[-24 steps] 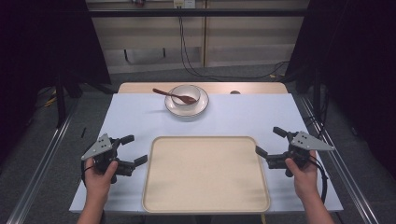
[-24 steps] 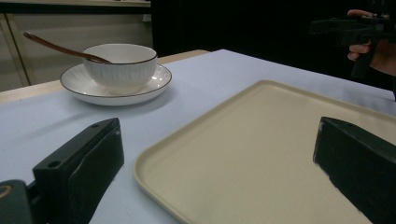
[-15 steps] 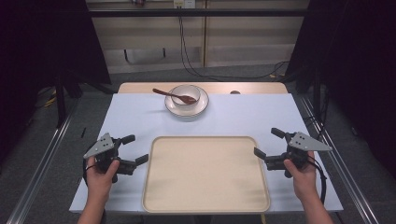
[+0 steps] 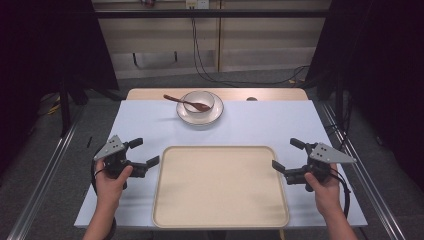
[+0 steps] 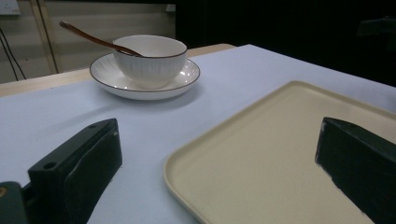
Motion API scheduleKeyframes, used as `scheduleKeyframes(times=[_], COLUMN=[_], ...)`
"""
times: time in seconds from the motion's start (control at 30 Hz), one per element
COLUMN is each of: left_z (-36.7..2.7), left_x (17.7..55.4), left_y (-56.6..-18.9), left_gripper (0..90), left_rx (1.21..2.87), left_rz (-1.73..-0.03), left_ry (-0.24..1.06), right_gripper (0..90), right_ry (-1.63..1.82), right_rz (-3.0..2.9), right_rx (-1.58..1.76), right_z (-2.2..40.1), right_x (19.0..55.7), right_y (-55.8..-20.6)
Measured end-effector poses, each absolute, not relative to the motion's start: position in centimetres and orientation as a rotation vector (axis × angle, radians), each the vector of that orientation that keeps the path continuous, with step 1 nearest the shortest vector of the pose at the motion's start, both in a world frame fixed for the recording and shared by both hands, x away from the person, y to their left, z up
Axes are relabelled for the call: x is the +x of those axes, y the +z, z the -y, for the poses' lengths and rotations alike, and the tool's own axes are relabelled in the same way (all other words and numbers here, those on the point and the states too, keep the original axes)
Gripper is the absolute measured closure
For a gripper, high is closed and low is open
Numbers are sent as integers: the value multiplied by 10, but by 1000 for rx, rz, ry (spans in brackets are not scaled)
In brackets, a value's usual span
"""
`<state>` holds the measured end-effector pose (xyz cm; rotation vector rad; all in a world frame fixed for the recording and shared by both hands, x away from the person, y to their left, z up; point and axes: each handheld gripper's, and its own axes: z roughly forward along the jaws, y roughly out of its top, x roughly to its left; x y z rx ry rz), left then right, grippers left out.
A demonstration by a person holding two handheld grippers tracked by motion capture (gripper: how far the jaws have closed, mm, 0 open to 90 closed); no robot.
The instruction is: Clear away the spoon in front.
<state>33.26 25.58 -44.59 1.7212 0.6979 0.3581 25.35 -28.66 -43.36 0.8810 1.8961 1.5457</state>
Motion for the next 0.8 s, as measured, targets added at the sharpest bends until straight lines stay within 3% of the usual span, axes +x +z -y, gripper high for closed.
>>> scheduleKeyframes(times=[0.8], left_z=[-233], left_x=[395], left_y=[-436], left_gripper=[3], left_rx=[1694], left_rz=[-799], left_ry=[394], right_gripper=[2], right_ry=[1542], right_rz=[-1966], right_rx=[832], right_z=[280], right_x=[252], right_y=[-437])
